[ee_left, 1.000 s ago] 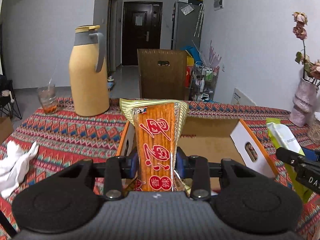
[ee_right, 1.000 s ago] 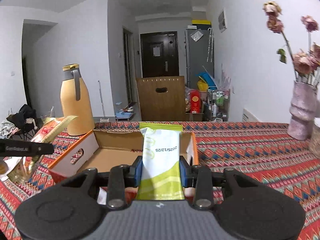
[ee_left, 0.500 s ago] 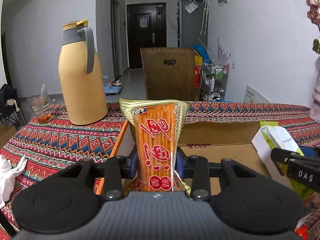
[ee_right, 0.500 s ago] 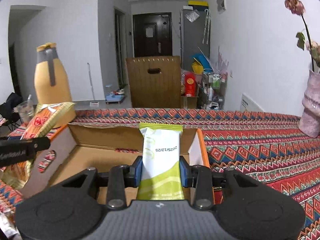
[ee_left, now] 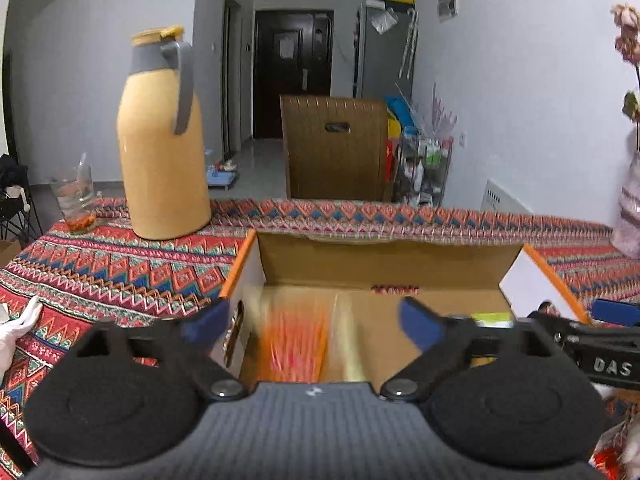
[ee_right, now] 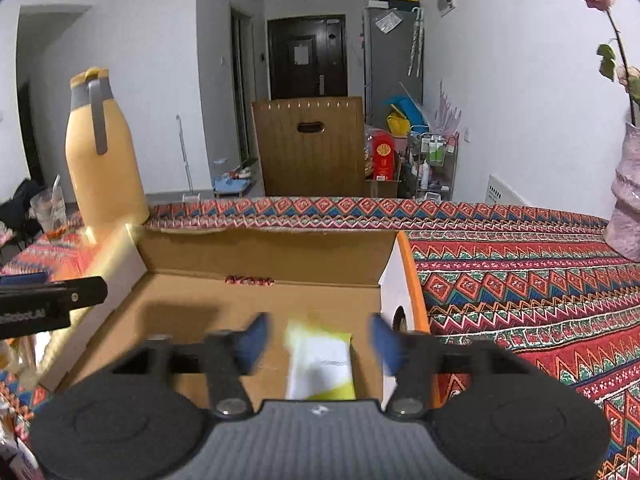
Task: Organize snacks
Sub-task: 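Lower both packets into the cardboard box and open both grippers, then move the right tool back to the pile toward the red-blue chip bag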
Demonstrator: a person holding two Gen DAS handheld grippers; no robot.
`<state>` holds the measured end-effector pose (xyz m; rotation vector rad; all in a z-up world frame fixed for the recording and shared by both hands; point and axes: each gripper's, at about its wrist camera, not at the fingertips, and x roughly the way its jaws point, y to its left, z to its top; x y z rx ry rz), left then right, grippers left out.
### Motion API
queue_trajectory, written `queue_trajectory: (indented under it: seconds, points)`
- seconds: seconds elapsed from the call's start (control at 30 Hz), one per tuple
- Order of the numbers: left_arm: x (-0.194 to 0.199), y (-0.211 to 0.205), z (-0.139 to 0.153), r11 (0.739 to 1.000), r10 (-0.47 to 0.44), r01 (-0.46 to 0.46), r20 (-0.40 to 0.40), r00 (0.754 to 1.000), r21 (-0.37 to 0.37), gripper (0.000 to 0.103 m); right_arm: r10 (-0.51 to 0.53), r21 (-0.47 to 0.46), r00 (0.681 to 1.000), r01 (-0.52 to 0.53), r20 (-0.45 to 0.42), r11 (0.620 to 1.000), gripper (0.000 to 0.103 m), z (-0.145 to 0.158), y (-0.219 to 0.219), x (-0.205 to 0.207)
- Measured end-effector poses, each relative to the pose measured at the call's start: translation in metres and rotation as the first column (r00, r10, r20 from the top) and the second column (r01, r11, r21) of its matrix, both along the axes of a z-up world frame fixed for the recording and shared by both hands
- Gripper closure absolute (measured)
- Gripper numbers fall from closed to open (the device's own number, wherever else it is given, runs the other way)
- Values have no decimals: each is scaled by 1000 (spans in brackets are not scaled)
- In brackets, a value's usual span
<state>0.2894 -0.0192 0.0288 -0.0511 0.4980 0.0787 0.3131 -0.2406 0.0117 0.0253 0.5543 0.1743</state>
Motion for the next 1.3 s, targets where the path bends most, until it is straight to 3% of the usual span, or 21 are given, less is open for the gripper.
queue_trajectory:
  seconds: [0.03, 0.13, 0.67, 1.0, 1.3]
  points:
    - [-2, 0, 2, 1000, 5, -5, 14, 1000, -2, 0, -8, 7, 1000, 8, 10, 1000, 3, 2, -2, -2]
    - [-5, -1, 7, 1000, 3, -3, 31, 1000, 0, 0, -19, 31, 999, 18, 28, 999, 0, 6, -9, -7]
    - [-23, 1, 39, 1000, 11, -10, 61, 998, -18, 0, -49, 16, 994, 48, 102, 999, 0, 33, -12, -27]
    - [-73, 10, 56, 1000, -4, 2, 103, 995, 20, 0, -35, -4, 987, 36, 158, 999, 0, 53, -13, -75]
    - [-126, 37, 45, 999, 15, -20, 95, 995, 45, 0, -8, -21, 985, 11, 174, 1000, 0, 47, -18, -132]
